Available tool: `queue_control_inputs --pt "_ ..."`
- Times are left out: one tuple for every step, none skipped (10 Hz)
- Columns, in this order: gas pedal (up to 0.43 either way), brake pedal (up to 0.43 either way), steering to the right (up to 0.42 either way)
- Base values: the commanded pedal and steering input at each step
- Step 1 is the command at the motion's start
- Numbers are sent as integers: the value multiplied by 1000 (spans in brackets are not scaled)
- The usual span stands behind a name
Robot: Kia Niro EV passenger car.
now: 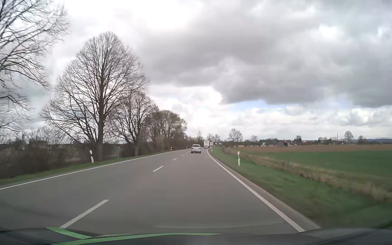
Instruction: Follow the waypoints while adhering to traffic rules and regulations
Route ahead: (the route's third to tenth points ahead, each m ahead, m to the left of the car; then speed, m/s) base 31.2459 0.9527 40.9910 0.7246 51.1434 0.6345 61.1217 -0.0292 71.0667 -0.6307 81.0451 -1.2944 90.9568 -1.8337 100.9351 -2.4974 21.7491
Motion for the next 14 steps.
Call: queue_control_inputs --pt "157 0 3" --pt "157 0 4" --pt "157 0 3" --pt "157 0 3" --pt "157 0 3" --pt "157 0 4" --pt "157 0 4" --pt "157 0 3" --pt "157 0 3" --pt "157 0 3" --pt "157 0 3" --pt "157 0 3" --pt "157 0 3" --pt "157 0 3"
